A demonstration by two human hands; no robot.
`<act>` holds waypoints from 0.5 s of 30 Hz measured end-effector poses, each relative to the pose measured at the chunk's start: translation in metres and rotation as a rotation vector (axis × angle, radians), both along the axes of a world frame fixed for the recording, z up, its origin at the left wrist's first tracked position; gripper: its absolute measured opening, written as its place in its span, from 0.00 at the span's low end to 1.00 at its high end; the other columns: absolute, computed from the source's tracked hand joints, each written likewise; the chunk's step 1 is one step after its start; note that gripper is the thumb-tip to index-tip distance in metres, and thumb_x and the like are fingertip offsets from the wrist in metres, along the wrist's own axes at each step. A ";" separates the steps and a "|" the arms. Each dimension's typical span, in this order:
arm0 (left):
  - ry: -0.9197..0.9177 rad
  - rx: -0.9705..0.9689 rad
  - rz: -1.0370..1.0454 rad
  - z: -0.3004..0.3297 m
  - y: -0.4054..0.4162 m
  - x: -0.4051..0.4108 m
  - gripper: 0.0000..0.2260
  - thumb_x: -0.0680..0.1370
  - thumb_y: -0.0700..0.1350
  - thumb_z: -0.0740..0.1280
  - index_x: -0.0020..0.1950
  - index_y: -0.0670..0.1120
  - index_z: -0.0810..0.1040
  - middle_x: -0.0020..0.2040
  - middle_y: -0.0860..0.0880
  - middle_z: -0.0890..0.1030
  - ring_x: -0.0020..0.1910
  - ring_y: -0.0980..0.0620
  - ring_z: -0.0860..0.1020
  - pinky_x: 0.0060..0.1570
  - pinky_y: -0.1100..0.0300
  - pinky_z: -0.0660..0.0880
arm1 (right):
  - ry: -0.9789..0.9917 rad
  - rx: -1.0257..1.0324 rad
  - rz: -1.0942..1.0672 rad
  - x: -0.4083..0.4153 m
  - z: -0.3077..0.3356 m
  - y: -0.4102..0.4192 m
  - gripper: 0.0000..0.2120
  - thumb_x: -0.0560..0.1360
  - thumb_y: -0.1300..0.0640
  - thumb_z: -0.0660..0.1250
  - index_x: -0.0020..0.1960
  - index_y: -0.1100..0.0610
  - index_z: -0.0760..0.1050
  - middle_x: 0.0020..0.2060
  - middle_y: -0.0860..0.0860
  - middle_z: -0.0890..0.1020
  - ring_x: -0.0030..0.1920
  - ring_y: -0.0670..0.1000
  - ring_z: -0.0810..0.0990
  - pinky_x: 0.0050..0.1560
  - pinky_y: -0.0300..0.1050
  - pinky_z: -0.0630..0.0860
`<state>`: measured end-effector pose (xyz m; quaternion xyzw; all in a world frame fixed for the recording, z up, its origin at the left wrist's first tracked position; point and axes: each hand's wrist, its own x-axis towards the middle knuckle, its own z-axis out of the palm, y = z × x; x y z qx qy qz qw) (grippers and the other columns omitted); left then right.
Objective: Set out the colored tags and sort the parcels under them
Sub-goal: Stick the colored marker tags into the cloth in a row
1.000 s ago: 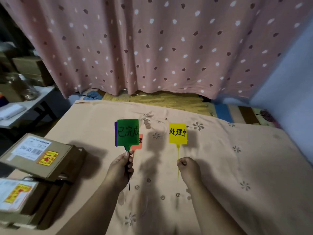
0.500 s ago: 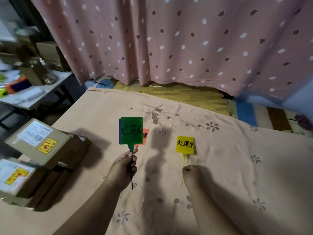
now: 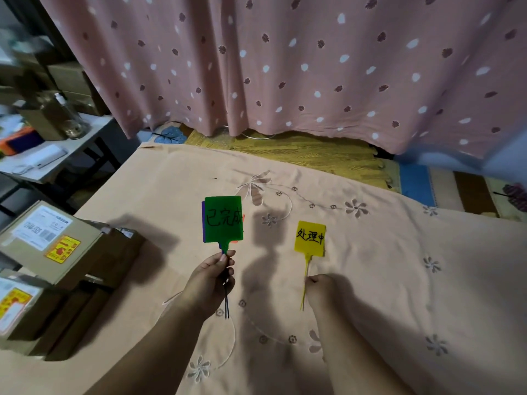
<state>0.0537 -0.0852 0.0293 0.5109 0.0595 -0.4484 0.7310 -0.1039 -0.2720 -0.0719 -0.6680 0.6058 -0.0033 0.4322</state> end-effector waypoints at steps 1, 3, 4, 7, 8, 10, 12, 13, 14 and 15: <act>-0.006 0.013 -0.002 0.000 0.001 -0.002 0.10 0.82 0.38 0.58 0.53 0.42 0.80 0.37 0.51 0.75 0.33 0.56 0.72 0.33 0.66 0.72 | -0.010 0.002 -0.003 0.000 0.003 0.001 0.11 0.75 0.54 0.66 0.37 0.57 0.79 0.32 0.55 0.81 0.43 0.60 0.83 0.43 0.45 0.76; -0.029 0.044 -0.012 0.003 0.002 -0.008 0.10 0.82 0.38 0.58 0.53 0.43 0.80 0.38 0.52 0.74 0.35 0.55 0.69 0.38 0.63 0.68 | -0.046 -0.009 -0.005 -0.003 0.017 0.006 0.14 0.75 0.55 0.66 0.31 0.55 0.74 0.27 0.53 0.76 0.40 0.57 0.80 0.41 0.44 0.72; -0.039 0.057 -0.022 0.005 0.003 -0.012 0.11 0.82 0.38 0.59 0.53 0.43 0.81 0.38 0.52 0.73 0.36 0.55 0.68 0.39 0.63 0.65 | -0.060 -0.023 0.002 -0.005 0.024 0.009 0.13 0.75 0.54 0.67 0.32 0.55 0.76 0.29 0.53 0.78 0.40 0.57 0.80 0.41 0.44 0.71; -0.081 0.094 -0.067 0.014 0.003 -0.023 0.11 0.82 0.39 0.59 0.53 0.46 0.81 0.38 0.53 0.72 0.36 0.55 0.66 0.39 0.61 0.62 | -0.194 -0.004 0.003 -0.008 0.044 0.020 0.06 0.72 0.51 0.70 0.40 0.53 0.81 0.36 0.52 0.84 0.43 0.56 0.83 0.44 0.45 0.76; -0.096 0.098 -0.083 0.018 0.004 -0.028 0.11 0.82 0.40 0.59 0.53 0.46 0.81 0.38 0.53 0.72 0.36 0.55 0.66 0.39 0.60 0.61 | -0.268 0.024 0.028 -0.008 0.053 0.026 0.06 0.72 0.52 0.70 0.39 0.54 0.80 0.33 0.50 0.83 0.39 0.55 0.82 0.43 0.47 0.77; -0.121 0.093 -0.103 0.028 0.005 -0.042 0.11 0.82 0.41 0.59 0.54 0.47 0.81 0.38 0.53 0.71 0.36 0.55 0.66 0.38 0.60 0.60 | -0.435 0.108 0.072 -0.011 0.076 0.041 0.05 0.73 0.56 0.72 0.38 0.54 0.80 0.30 0.48 0.82 0.33 0.51 0.79 0.40 0.46 0.76; -0.150 0.089 -0.118 0.037 0.007 -0.056 0.10 0.82 0.41 0.60 0.55 0.47 0.81 0.37 0.53 0.71 0.35 0.55 0.67 0.37 0.60 0.61 | -0.552 0.195 0.152 -0.015 0.099 0.056 0.05 0.74 0.61 0.72 0.40 0.53 0.80 0.33 0.47 0.82 0.33 0.48 0.79 0.41 0.43 0.76; -0.163 0.086 -0.125 0.041 0.008 -0.064 0.10 0.82 0.41 0.60 0.55 0.47 0.81 0.37 0.52 0.71 0.35 0.55 0.67 0.37 0.61 0.62 | -0.584 0.239 0.215 -0.019 0.110 0.063 0.05 0.74 0.61 0.72 0.41 0.53 0.80 0.34 0.48 0.83 0.34 0.47 0.79 0.41 0.41 0.76; -0.176 0.082 -0.131 0.044 0.010 -0.071 0.11 0.82 0.41 0.60 0.54 0.47 0.82 0.36 0.52 0.70 0.35 0.55 0.68 0.37 0.60 0.62 | -0.606 0.283 0.279 -0.023 0.122 0.071 0.04 0.75 0.61 0.71 0.42 0.54 0.80 0.35 0.49 0.83 0.34 0.46 0.79 0.41 0.40 0.76; -0.189 0.081 -0.137 0.047 0.013 -0.079 0.11 0.82 0.41 0.61 0.53 0.48 0.83 0.36 0.52 0.70 0.35 0.54 0.67 0.38 0.60 0.62 | -0.624 0.320 0.333 -0.027 0.131 0.078 0.04 0.75 0.61 0.70 0.43 0.54 0.80 0.35 0.49 0.82 0.35 0.46 0.79 0.41 0.38 0.76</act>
